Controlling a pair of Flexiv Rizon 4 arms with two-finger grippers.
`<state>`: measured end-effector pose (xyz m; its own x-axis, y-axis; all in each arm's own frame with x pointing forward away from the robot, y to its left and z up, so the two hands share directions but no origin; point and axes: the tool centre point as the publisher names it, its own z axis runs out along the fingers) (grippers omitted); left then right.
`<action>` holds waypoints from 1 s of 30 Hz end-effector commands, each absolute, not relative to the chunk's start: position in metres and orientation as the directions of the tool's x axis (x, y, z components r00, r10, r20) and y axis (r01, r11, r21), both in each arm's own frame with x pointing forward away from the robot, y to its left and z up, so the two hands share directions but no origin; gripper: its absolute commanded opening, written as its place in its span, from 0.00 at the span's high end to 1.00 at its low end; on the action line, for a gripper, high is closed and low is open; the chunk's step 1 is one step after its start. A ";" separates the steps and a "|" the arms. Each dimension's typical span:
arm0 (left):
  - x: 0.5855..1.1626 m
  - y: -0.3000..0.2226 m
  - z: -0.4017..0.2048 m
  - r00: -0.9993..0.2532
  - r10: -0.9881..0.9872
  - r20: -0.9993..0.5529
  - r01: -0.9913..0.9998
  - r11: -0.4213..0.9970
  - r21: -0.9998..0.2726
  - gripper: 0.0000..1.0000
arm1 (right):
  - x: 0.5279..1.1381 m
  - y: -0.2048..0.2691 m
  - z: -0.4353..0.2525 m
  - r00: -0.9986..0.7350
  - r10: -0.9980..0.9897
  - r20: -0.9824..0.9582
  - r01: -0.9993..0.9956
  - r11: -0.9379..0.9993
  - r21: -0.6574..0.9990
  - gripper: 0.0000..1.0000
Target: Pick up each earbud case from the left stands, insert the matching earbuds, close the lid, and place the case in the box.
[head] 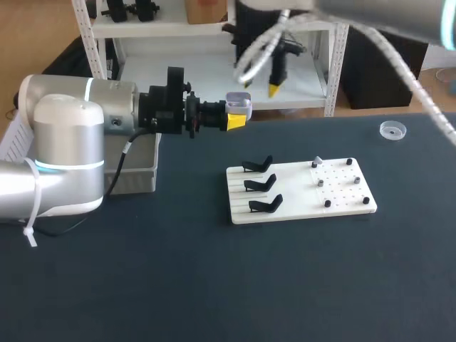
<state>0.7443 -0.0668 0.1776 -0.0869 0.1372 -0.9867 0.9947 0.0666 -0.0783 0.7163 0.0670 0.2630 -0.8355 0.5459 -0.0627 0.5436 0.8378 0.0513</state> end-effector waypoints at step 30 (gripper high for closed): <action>0.743 -0.067 0.177 -0.086 0.136 -0.987 0.995 0.071 -0.077 1.00 | 0.681 -0.008 0.251 -0.989 0.041 -0.140 -0.013 0.931 0.364 0.00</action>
